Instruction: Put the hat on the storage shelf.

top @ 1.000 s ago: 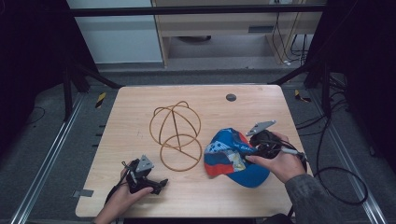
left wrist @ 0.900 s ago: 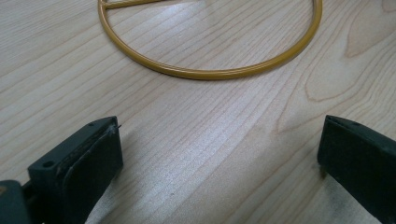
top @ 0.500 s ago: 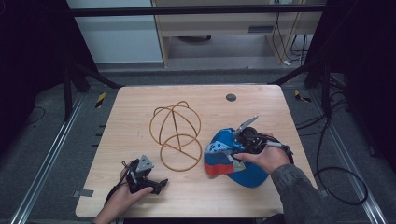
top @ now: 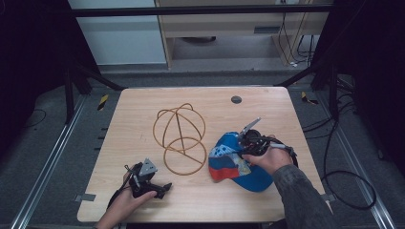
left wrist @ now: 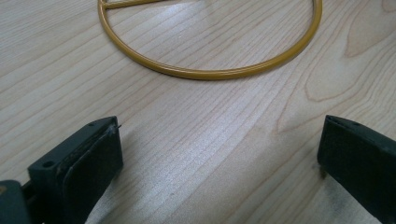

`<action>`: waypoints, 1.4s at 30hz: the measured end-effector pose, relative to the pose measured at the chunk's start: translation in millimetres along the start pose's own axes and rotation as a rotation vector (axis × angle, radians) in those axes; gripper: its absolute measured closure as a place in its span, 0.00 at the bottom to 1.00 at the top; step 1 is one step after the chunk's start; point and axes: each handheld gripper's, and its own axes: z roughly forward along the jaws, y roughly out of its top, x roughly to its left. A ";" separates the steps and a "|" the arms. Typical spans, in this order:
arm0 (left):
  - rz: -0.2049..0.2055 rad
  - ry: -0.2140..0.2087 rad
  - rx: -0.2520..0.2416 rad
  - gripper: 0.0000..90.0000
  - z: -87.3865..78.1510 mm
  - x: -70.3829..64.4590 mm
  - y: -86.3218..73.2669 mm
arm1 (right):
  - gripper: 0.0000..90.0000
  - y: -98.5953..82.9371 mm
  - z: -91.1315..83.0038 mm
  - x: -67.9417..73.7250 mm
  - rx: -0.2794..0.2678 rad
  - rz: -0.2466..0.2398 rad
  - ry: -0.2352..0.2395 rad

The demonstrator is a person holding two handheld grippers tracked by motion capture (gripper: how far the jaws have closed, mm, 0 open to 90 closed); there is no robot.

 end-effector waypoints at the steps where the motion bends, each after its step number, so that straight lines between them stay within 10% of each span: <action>1: 0.000 0.000 0.000 0.00 0.0 0.0 0.0 | 0.97 0.3 -0.2 -0.6 0.000 0.002 0.005; 14: -0.001 0.002 0.001 0.00 0.3 -0.3 0.5 | 1.00 -2.8 -18.2 -0.9 -0.055 0.026 0.059; 42: -0.005 0.006 -0.003 0.00 1.5 -0.9 1.3 | 1.00 6.5 -84.4 -6.2 -0.164 0.022 -0.001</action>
